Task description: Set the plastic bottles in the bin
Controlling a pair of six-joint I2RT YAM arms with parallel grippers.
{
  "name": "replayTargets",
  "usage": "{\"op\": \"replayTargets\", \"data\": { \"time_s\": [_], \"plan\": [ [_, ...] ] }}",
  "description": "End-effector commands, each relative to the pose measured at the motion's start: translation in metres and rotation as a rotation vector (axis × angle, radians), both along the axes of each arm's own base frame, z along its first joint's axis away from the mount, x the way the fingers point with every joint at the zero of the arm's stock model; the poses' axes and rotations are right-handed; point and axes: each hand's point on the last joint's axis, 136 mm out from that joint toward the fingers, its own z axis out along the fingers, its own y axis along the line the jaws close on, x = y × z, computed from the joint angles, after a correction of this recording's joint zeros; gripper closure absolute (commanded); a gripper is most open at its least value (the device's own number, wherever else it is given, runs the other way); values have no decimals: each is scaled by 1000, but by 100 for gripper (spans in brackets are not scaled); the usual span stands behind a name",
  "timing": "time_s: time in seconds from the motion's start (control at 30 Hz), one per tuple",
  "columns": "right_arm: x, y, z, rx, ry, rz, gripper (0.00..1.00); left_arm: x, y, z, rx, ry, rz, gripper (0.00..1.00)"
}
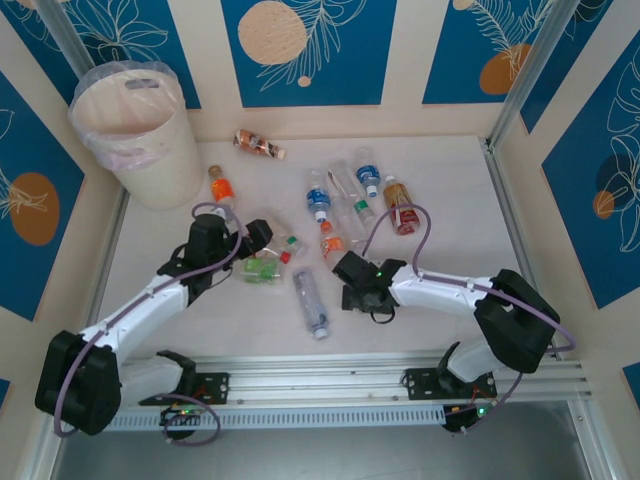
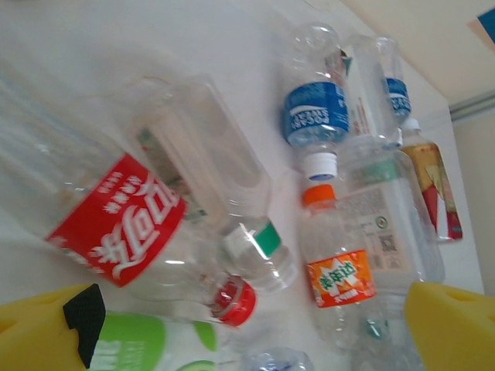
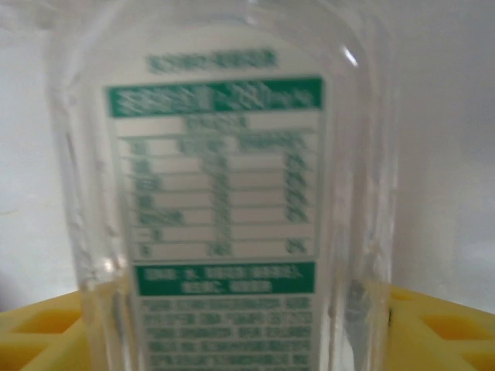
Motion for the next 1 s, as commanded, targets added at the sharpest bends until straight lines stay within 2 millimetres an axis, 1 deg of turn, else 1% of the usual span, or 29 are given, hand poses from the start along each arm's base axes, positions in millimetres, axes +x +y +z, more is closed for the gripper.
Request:
{"op": "replayTargets", "data": {
  "time_s": [0.0,0.1,0.23,0.3,0.37,0.43,0.47,0.53,0.6,0.67,0.77,0.87,0.93,0.97],
  "plan": [
    [4,-12,5,-6,-65,-36,34,6,-20,18,-43,-26,-44,0],
    [3,-20,6,-14,-93,-33,40,8,-36,19,-72,-38,-85,0],
    [4,-17,12,46,-150,17,48,11,-55,24,-98,-58,-133,0],
    [6,-17,19,65,-184,29,54,12,-63,28,-110,-78,-154,0],
    [9,-15,26,76,-215,59,55,13,-72,32,-126,-92,-188,0],
    [13,-10,37,100,-260,93,56,12,-85,35,-131,-97,-256,0],
    [16,-7,46,118,-292,109,56,10,-92,37,-129,-97,-303,0],
    [23,7,67,191,-368,161,56,7,-105,42,-117,-100,-378,0],
    [28,28,95,302,-461,244,56,3,-120,47,-104,-108,-452,0],
    [31,43,114,389,-530,304,56,-1,-134,53,-121,-112,-511,0],
    [33,57,126,462,-563,369,56,-4,-153,70,-191,-152,-577,0],
    [32,70,131,510,-569,431,56,-6,-163,84,-203,-202,-598,0],
    [31,79,136,547,-573,467,56,-6,-168,81,-183,-181,-605,0],
    [30,84,137,566,-570,485,56,-5,-169,76,-170,-158,-602,0]
  ]
}}
